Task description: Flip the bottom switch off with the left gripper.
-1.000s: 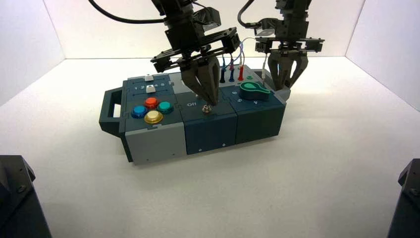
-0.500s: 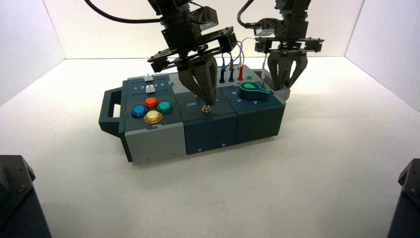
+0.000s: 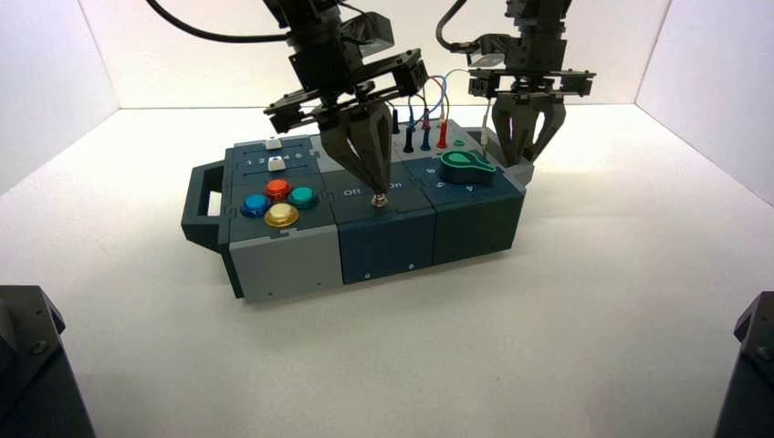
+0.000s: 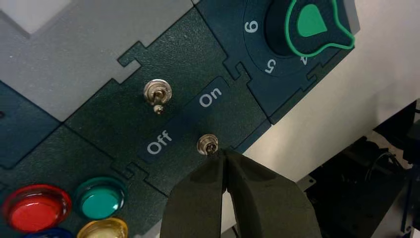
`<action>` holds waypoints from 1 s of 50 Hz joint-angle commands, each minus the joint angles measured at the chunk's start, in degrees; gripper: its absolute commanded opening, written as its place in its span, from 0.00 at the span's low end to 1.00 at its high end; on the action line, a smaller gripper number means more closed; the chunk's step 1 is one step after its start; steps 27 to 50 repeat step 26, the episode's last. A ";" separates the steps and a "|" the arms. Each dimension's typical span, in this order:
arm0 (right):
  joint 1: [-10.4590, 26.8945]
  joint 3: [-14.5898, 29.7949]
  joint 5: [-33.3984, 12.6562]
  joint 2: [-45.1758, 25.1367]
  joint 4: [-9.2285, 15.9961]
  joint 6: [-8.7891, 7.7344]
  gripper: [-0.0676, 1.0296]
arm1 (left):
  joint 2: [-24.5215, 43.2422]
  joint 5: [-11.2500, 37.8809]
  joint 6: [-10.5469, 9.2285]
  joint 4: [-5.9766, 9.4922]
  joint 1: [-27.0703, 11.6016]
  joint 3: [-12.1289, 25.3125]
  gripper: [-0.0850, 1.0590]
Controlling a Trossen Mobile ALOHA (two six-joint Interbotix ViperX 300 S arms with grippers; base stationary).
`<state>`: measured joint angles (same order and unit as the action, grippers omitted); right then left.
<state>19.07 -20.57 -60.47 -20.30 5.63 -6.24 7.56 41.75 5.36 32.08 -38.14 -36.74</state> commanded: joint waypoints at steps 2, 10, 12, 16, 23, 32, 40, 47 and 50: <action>2.72 0.44 0.88 0.35 0.70 -0.53 0.04 | -2.20 0.88 1.05 -0.44 1.93 0.97 0.05; 2.72 0.62 1.85 0.00 0.62 -0.44 0.04 | -1.67 0.97 1.85 -0.62 1.93 1.14 0.05; 2.72 0.62 1.85 -0.18 0.53 -0.53 0.04 | -1.23 0.97 2.02 -0.62 1.93 1.23 0.05; 2.72 0.62 1.85 -0.44 0.53 -0.44 0.04 | -0.70 1.05 2.11 -0.62 1.93 1.23 0.05; 2.72 0.62 1.76 -0.70 0.53 -0.35 0.04 | 0.00 1.41 2.37 -0.62 1.93 1.41 0.05; 2.72 0.70 1.85 -0.70 0.44 -0.35 0.04 | -0.09 1.41 2.37 -0.62 1.93 1.41 0.05; 2.72 0.70 1.85 -0.70 0.44 -0.35 0.04 | -0.09 1.41 2.37 -0.62 1.93 1.41 0.05; 2.72 0.70 1.85 -0.70 0.44 -0.35 0.04 | -0.09 1.41 2.37 -0.62 1.93 1.41 0.05; 2.72 0.70 1.85 -0.70 0.44 -0.35 0.04 | -0.09 1.41 2.37 -0.62 1.93 1.41 0.05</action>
